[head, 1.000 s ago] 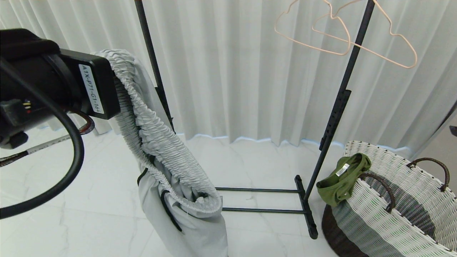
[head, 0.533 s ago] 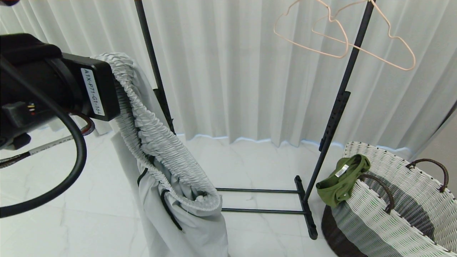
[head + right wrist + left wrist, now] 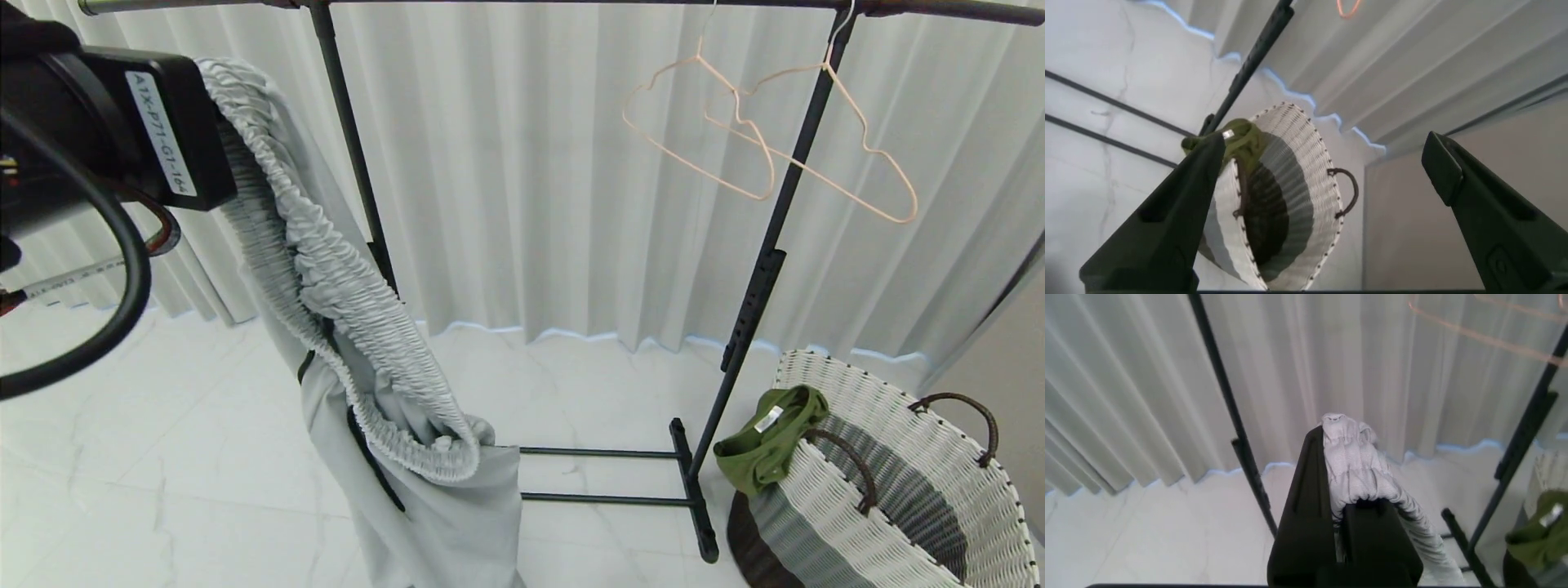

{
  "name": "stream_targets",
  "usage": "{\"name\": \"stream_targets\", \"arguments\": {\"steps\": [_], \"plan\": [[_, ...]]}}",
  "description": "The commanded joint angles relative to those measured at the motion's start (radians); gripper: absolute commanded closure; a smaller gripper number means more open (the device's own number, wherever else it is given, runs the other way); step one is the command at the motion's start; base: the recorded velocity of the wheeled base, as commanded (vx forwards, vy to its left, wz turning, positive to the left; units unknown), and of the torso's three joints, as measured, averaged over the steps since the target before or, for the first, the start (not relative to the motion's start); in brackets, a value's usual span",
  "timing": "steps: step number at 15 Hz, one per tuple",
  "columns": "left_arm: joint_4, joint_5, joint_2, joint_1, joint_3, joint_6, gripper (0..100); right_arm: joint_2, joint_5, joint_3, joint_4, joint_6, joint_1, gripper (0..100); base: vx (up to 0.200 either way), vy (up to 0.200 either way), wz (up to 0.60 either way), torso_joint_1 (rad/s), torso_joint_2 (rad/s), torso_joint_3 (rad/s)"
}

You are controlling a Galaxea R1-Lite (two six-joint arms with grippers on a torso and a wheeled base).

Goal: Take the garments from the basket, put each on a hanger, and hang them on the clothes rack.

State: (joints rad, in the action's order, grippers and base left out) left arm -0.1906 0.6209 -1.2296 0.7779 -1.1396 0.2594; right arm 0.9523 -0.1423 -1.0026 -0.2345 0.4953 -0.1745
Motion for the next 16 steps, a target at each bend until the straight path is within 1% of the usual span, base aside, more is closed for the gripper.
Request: {"name": "stream_targets", "arguments": {"steps": [1, 5, 7, 10, 12, 13, 14, 15, 16], "plan": [[0.000, -0.001, -0.002, -0.023, -0.017, 0.000, 100, 0.000, 0.000, 0.005, 0.001, 0.000, 0.000, 0, 0.000, 0.000, 0.00, 0.188, -0.48, -0.271], [0.000, -0.001, -0.002, -0.026, -0.011, 0.000, 100, 0.002, 0.001, 0.005, 0.001, -0.008, -0.002, 0, 0.000, 0.000, 0.00, 0.200, -0.47, -0.279], [0.000, 0.000, -0.005, -0.028, -0.009, 0.000, 100, 0.005, 0.001, 0.005, 0.001, -0.037, -0.002, 0, 0.000, 0.000, 0.00, 0.217, -0.48, -0.276], [0.000, -0.001, -0.008, -0.029, -0.005, 0.024, 100, 0.014, 0.001, 0.009, 0.001, -0.130, -0.002, 0, 0.000, 0.000, 0.00, 0.220, -0.50, -0.282], [0.000, -0.001, -0.011, -0.048, 0.003, 0.037, 100, 0.023, 0.009, 0.027, 0.011, -0.189, -0.003, 0, 0.000, 0.000, 0.00, 0.232, -0.51, -0.283], [0.000, -0.001, -0.011, -0.055, 0.007, 0.040, 100, 0.020, 0.026, 0.062, 0.052, -0.215, -0.005, 0, 0.000, 0.000, 0.00, 0.237, -0.52, -0.281], [0.000, -0.001, -0.011, -0.060, 0.014, 0.043, 100, 0.017, 0.049, 0.113, 0.118, -0.228, -0.003, 0, 0.000, 0.000, 0.00, 0.188, -0.36, -0.203], [0.000, 0.000, -0.008, -0.060, 0.024, 0.052, 100, 0.014, 0.070, 0.177, 0.202, -0.231, -0.003, 0, 0.000, 0.000, 0.00, 0.090, -0.20, -0.105], [0.000, -0.001, -0.007, -0.060, 0.035, 0.057, 100, 0.013, 0.093, 0.217, 0.271, -0.235, 0.000, 0, 0.000, 0.000, 0.00, 0.056, -0.12, -0.071]]}}
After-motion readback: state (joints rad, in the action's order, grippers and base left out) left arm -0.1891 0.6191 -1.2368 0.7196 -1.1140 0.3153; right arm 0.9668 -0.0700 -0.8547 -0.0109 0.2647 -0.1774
